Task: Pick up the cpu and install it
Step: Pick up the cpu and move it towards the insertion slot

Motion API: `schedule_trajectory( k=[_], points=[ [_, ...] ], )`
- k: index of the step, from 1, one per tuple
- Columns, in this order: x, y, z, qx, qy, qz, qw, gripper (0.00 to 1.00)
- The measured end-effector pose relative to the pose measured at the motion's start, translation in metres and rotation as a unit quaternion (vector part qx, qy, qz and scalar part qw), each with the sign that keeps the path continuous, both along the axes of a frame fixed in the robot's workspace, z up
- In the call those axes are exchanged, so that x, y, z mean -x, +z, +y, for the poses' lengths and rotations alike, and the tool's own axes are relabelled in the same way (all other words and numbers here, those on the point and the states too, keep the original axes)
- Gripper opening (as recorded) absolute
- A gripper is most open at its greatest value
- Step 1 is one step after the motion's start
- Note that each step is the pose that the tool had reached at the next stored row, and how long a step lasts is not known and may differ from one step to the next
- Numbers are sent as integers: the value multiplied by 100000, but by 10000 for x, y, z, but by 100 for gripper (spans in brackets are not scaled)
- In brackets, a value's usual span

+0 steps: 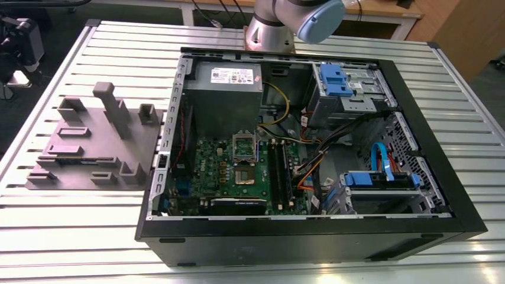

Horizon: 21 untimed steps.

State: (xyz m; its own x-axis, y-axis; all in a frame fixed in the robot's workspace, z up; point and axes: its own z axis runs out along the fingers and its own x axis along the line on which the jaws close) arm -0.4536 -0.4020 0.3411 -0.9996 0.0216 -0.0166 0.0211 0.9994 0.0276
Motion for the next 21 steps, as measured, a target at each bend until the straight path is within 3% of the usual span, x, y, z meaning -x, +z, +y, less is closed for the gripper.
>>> schedule_trajectory(
  k=[15,21],
  points=[
    [0,29,0,0,2,2,100000,47],
    [0,76,5,-5,0,10,100000,47]
  ],
)
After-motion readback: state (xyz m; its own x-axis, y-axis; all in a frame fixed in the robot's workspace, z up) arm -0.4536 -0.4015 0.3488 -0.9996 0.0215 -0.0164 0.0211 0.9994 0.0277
